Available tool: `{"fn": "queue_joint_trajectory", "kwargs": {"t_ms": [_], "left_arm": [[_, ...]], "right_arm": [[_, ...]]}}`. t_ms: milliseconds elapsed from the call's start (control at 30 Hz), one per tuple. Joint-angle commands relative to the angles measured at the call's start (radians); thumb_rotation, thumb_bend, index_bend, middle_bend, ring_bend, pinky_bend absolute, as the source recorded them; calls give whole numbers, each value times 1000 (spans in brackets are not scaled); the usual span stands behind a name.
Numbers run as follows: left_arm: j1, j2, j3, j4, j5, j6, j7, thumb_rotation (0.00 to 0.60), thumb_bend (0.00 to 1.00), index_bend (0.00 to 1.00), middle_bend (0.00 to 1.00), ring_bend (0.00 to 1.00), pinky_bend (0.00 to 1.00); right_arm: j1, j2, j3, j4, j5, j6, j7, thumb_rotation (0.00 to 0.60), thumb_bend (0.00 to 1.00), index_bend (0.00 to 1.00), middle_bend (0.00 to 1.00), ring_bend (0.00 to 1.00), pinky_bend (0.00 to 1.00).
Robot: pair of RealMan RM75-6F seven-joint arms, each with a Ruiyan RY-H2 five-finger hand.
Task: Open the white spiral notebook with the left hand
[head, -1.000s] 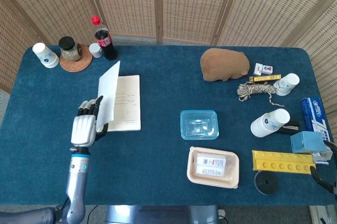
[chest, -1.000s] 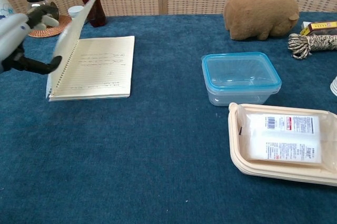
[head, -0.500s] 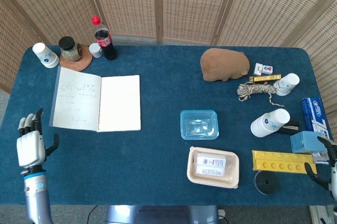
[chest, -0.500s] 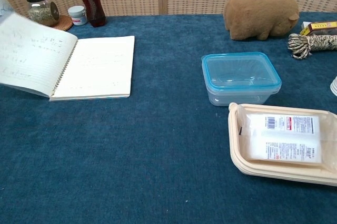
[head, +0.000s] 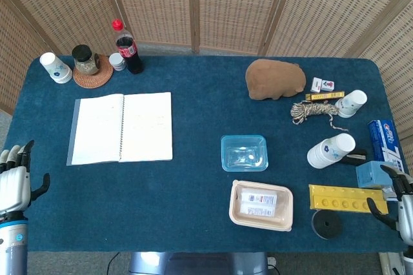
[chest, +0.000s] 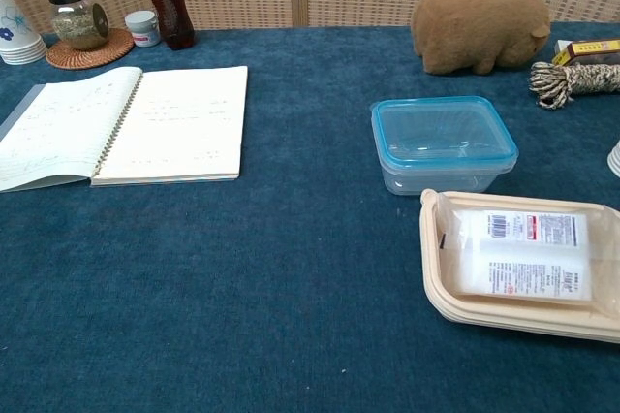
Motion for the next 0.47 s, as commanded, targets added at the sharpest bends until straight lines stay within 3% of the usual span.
{"fn": "queue_joint_trajectory", "kwargs": {"t_ms": [33,233,467], "left_arm": [[7,75,60,-26,92,-30,10,600,382,87,137,58,0],[71,133,130,-34,229,38,-46,600,382,108,138,70,0],[119,130,159,-26,280,70,-53,600,383,109,139,70,0]], "right_arm": [[10,18,1,-37,27,-33,-51,600,289,174,234,222,350],[39,-17,17,-58,48,-56,-189,600,288,176,234,219,340],[62,-28,18,-80,51,-84,-226,600,288,178,235,219,340]]}}
